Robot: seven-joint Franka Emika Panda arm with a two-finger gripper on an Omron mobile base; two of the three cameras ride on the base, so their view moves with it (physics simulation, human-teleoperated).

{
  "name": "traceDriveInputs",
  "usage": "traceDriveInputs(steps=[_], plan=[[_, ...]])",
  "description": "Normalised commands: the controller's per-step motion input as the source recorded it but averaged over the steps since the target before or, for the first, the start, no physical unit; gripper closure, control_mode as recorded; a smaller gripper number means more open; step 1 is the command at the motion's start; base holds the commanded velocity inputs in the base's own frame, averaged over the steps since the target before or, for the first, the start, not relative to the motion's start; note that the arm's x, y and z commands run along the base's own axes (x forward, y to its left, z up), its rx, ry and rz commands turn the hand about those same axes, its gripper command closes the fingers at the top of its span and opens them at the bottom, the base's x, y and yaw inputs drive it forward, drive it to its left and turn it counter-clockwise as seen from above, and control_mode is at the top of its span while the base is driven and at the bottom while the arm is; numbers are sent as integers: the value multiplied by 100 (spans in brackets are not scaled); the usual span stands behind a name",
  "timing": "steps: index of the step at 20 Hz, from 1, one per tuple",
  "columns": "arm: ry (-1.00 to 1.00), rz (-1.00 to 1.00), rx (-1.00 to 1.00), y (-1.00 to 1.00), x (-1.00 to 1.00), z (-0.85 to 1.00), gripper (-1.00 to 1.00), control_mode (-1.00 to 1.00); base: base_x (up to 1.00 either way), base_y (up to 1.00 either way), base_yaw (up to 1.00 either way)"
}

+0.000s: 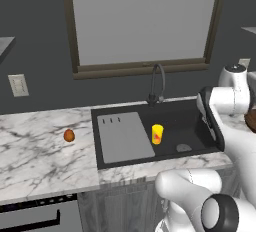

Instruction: Remove the mango and lemon from the sink. Then move the bowl and cup from the counter to the sink for washing.

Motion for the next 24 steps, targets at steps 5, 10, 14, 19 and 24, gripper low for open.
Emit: traceDriveInputs(steps=[5,10,14,19,24], plan=[[3,0,0,-24,-17,3,-100,-100,0,0,0],[7,0,0,-18,-8,0,-100,-100,0,0,0],[7,0,0,-23,-7,0,-100,-100,0,0,0],[7,0,0,-22,-6,0,-100,-100,0,0,0],[1,0,0,-25,-9,0,-100,-100,0,0,0]])
